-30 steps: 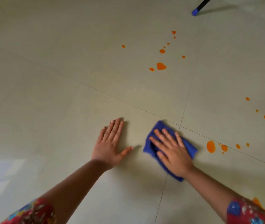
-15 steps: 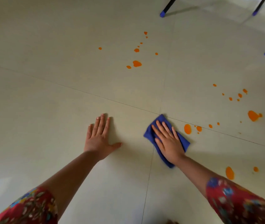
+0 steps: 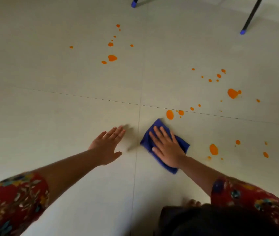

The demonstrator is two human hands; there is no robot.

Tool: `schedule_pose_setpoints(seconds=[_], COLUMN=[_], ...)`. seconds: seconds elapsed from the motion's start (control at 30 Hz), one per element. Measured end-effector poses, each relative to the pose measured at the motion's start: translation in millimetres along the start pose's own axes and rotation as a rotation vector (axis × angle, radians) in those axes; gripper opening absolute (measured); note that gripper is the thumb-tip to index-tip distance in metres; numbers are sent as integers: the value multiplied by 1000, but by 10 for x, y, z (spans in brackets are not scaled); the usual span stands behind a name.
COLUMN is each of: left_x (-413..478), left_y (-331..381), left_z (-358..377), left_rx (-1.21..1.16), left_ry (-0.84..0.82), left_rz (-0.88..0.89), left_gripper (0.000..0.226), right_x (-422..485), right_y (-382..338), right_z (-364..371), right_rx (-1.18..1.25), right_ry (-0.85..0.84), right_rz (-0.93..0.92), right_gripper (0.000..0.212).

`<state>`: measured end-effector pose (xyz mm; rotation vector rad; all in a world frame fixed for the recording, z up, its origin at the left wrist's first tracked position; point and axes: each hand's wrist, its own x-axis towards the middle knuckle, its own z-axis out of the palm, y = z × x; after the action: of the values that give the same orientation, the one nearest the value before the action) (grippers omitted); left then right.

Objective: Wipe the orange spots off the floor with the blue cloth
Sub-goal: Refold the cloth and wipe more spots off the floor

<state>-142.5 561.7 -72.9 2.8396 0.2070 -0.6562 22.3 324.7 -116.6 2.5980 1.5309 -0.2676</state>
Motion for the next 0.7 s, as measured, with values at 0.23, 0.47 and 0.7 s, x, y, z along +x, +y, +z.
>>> schedule_pose_setpoints(seconds=[0.23, 0.47, 0.7], left_x=[519, 929, 747], left_y=[612, 1464, 1949], left_z=[-200, -41, 193], left_rx=[-166, -481, -396], left_ry=[1, 226, 236], left_rz=[-78, -254, -113], left_gripper=[78, 73, 66], right_x=[-672, -1090, -799], right_y=[779, 533, 1206], right_z=[174, 335, 227], right_rx=[-11, 81, 112], right_ry=[-9, 25, 49], right_rz=[13, -57, 334], right_gripper=[58, 61, 56])
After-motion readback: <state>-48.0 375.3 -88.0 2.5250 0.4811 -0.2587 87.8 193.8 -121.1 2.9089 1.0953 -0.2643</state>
